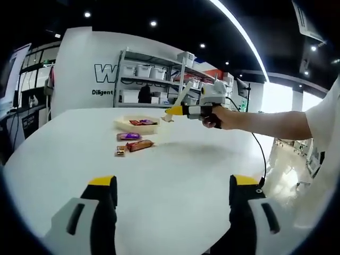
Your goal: Place the target food into the container with the food tongs after gripping and lifting it, then release it inside without dropping or visibly crushing the food.
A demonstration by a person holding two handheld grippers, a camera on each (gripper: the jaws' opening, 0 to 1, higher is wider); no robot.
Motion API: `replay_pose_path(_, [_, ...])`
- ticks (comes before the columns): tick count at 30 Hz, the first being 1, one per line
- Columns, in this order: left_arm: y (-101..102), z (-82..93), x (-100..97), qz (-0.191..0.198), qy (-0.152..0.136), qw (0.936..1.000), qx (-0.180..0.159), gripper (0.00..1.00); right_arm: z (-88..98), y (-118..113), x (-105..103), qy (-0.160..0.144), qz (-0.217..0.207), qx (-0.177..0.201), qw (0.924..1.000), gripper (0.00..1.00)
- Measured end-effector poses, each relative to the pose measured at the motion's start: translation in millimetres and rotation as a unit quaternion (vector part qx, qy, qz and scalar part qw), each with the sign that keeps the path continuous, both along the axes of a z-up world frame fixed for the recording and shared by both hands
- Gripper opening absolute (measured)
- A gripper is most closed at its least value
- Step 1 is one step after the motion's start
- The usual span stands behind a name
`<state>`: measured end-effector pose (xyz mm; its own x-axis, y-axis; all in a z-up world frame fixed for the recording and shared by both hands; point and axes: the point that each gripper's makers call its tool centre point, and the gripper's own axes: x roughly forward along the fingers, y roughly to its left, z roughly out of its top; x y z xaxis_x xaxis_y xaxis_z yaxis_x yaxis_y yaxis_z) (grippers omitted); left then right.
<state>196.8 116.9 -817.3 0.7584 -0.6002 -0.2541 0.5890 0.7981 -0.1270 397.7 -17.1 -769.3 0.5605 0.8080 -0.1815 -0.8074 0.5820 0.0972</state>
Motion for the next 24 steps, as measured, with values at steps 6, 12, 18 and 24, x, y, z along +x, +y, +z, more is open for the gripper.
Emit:
replay_pose_path(6, [-0.4,2.7,1.6,0.002,-0.001,1.0000,0.000,0.86,4.1,-4.3,12.0,0.004,-0.011,0.004,0.9999,0.11])
replay_pose_path(12, [2.6,3.3,5.3,0.007,-0.002,1.0000,0.005,0.86,4.3,-9.5,21.8,0.005,-0.021,-0.003,0.9998,0.11])
replay_pose_path(18, [4.5,0.8,10.5,0.015,0.000,0.9998,0.015,0.90,6.8,-11.3,30.0,0.007,-0.031,0.000,0.9995,0.11])
replay_pose_path(24, [7.1,0.2,14.9,0.023,0.001,0.9996,0.014,0.94,6.1,-8.5,29.0,0.005,-0.035,-0.003,0.9994,0.12])
